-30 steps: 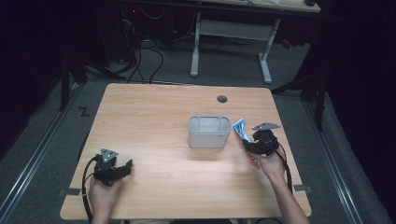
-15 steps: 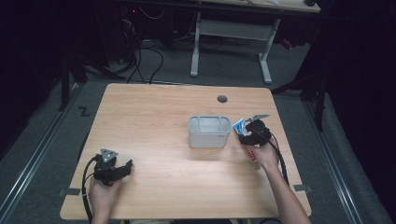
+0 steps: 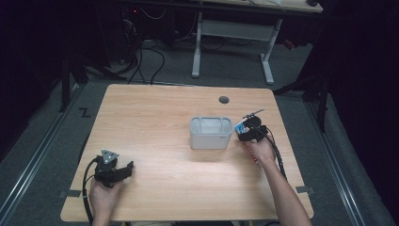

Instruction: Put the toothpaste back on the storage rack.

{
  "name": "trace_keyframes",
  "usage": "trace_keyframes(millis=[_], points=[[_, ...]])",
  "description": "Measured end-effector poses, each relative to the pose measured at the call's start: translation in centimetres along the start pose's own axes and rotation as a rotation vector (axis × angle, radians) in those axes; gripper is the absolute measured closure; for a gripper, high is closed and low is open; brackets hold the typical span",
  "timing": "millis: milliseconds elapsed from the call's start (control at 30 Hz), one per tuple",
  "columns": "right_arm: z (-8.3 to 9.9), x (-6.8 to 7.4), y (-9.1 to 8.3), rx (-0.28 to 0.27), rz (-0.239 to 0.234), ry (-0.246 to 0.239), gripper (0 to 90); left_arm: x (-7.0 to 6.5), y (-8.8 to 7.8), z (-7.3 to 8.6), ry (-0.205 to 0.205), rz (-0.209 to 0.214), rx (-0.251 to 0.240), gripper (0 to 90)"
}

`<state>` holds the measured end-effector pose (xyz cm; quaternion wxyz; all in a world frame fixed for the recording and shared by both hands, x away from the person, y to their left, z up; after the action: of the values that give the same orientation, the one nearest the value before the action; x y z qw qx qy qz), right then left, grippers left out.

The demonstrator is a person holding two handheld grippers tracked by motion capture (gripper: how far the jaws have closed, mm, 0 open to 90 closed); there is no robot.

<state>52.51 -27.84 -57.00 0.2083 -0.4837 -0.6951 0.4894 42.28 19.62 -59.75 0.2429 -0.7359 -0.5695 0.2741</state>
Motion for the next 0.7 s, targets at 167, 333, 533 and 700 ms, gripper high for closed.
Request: trace_keyframes(millis=[167,333,533,700], points=[[0.1,-0.1,0.8,0.051,0.001,0.011,43.9,0.0,0.0,0.0,0.0,0.002,0.002,27.7],[0.1,-0.1,1.2,0.064,-0.041,0.042,49.6,0.0,0.0,0.0,-0.005,0.005,-0.001,27.6],[0.0,-0.3,1.0,0.08,-0.052,0.04,54.7,0.0,0.0,0.0,-0.009,0.008,-0.001,27.6],[-0.2,-0.7,0.3,0.067,-0.041,0.034,65.0,0.0,0.0,0.0,-0.012,0.011,-0.002,27.6]])
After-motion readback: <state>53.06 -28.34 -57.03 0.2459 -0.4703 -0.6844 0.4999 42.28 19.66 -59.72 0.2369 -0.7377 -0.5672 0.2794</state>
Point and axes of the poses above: each handheld gripper's, and its own axes: y roughly forward along the jaws, z roughly out of its underside, x roughly to its left, the point moved 9 cm from there along y, roughly forward along the jaws, and after that the axes turned 9 degrees about -y, right-handed, at the moved point
